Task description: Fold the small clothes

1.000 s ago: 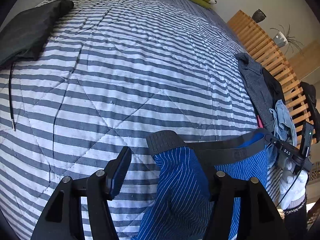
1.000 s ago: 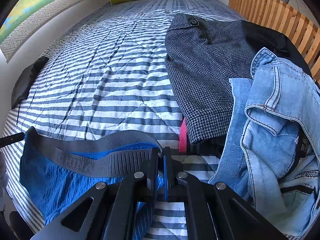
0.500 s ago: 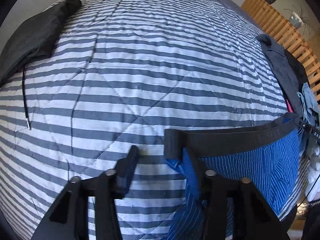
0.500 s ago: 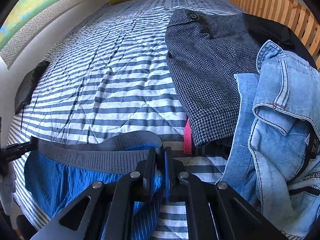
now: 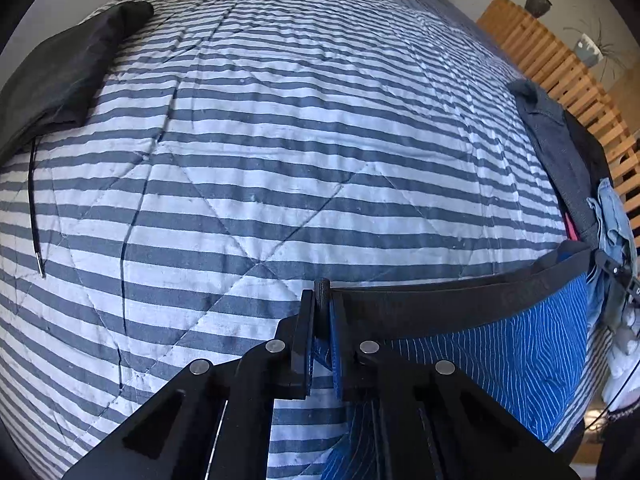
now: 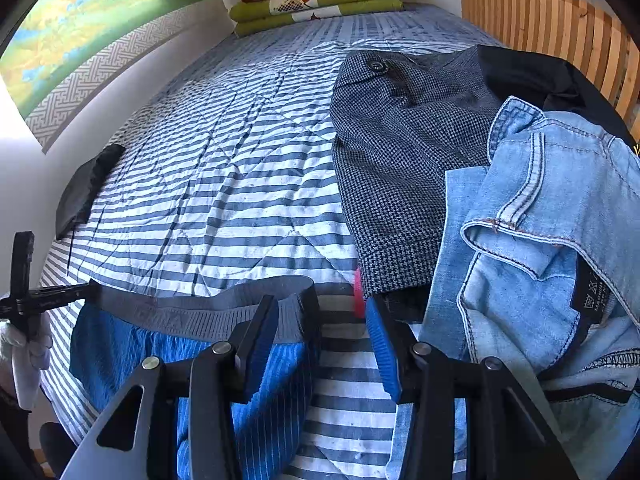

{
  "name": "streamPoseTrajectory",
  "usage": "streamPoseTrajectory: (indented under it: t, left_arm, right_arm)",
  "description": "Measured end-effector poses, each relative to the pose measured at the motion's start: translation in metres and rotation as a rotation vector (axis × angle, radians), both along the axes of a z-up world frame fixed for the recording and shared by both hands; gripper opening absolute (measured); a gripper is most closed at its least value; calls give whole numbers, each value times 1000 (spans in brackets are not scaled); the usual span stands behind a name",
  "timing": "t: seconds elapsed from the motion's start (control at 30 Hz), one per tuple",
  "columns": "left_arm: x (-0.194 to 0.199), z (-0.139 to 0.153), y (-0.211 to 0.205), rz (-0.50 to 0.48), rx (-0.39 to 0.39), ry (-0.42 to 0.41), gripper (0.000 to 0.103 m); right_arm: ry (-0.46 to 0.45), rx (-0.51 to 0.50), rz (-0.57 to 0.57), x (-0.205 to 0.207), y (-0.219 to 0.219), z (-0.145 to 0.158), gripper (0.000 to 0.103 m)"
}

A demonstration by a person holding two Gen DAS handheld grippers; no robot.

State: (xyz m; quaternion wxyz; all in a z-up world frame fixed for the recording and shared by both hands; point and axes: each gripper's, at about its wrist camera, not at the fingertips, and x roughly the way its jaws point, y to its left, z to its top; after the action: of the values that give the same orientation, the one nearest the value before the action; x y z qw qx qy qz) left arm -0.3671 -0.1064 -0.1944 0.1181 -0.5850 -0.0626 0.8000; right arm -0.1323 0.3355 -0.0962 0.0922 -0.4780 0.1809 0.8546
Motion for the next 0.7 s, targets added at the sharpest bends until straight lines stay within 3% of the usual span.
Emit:
streamPoseTrajectory:
  t: [0.3,0.4,0.43,0.47,0.5,0.57,0.7]
  left_arm:
    - [-2,5,-20,45,73,23,6]
    - [-5,6,-21,31,61,27,6]
    - [-4,7,-21,31,60,32,6]
    - [-2,11,-21,34,66,39,5]
    - [3,18,-25,42,77,56,5]
    - [15,42,-29,42,103,104,5]
    - [55,116,-34,28,145,251,5]
  right_arm:
    - [-13,-10,111,-29,-16,-25,42]
    - [-25,-8,131,-35,-20,-37,42]
    - [-29,-8,128,-36,-20,-40,35]
    - [-37,-6,117,-36,-20,-41,13]
    - [-36,-29,106,-34,-18,-40,9]
    - [15,-42,89,-23,-18,-24,8]
    - [158,-2,74,17,-28,43,7]
